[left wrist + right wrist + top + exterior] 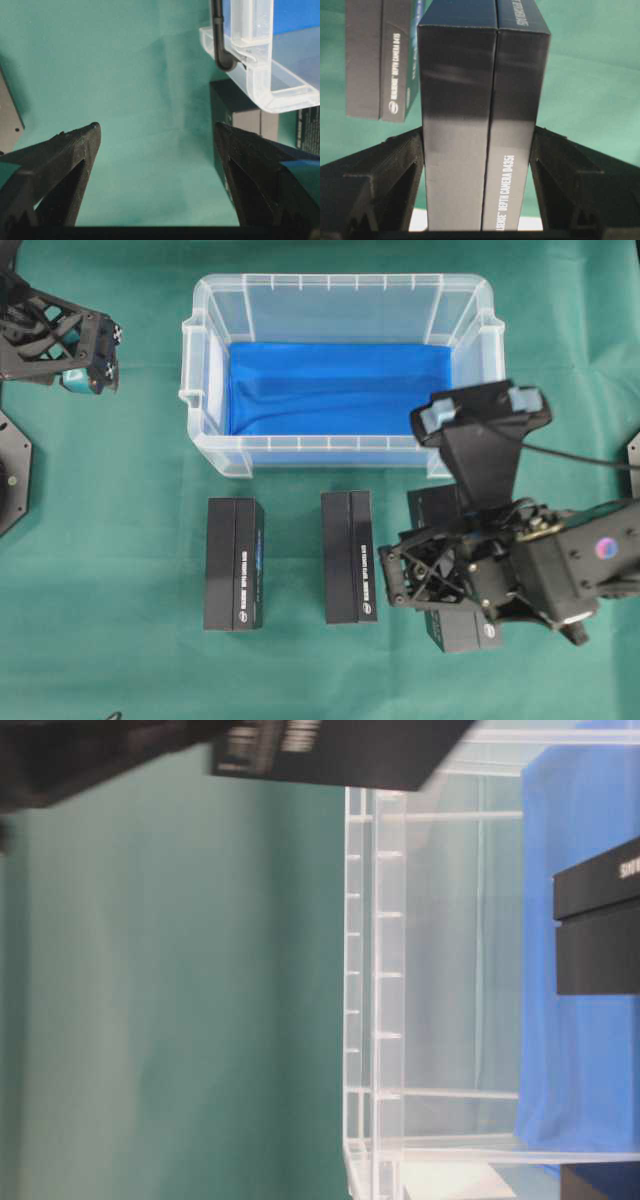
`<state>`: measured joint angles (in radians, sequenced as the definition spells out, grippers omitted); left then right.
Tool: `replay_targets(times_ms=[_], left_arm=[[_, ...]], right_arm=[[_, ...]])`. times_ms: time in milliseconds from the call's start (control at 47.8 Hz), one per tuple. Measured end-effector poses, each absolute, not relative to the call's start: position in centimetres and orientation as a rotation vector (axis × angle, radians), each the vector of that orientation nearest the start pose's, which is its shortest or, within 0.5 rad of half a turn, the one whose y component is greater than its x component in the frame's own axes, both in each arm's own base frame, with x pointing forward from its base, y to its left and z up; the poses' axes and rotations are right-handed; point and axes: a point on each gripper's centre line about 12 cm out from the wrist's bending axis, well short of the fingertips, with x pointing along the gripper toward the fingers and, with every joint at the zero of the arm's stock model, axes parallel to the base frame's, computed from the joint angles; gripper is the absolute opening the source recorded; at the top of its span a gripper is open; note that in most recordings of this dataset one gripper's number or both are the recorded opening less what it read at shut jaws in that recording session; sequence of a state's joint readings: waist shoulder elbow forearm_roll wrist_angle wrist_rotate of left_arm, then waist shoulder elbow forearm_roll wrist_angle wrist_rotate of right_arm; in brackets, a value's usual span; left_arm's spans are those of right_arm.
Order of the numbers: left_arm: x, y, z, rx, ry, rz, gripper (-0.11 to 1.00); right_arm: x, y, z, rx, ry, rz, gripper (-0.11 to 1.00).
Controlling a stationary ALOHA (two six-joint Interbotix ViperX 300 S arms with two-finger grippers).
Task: Take out the box from the case.
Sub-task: 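Carry the box forward and lower it onto the table right of the middle box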
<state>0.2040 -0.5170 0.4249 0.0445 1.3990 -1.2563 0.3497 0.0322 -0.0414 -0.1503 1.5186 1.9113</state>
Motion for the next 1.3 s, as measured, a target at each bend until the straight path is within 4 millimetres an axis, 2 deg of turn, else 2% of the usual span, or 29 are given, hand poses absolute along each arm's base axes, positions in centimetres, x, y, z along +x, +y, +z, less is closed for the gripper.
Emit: replay_targets(times_ms=[293, 649, 858, 1298], left_arm=[[22.8, 5.1, 33.1, -1.153, 1.002, 0.998, 0.93], [22.8, 5.1, 33.1, -1.152, 1.003, 0.997, 0.93], [22.8, 5.1, 33.1, -1.153, 1.004, 0.996, 0.93], [22.8, 5.1, 33.1, -1.152, 1.003, 0.997, 0.93]], right_arm=[[35.5, 11.2, 25.3, 1.215, 1.024, -1.204, 0.65], [34.5, 10.8, 20.3, 1.289, 0.987, -1.232, 0.65], [34.6, 10.9, 19.4, 1.321, 0.975, -1.193, 0.65], [34.3, 10.7, 19.3, 1.312, 0.995, -1.215, 0.66]])
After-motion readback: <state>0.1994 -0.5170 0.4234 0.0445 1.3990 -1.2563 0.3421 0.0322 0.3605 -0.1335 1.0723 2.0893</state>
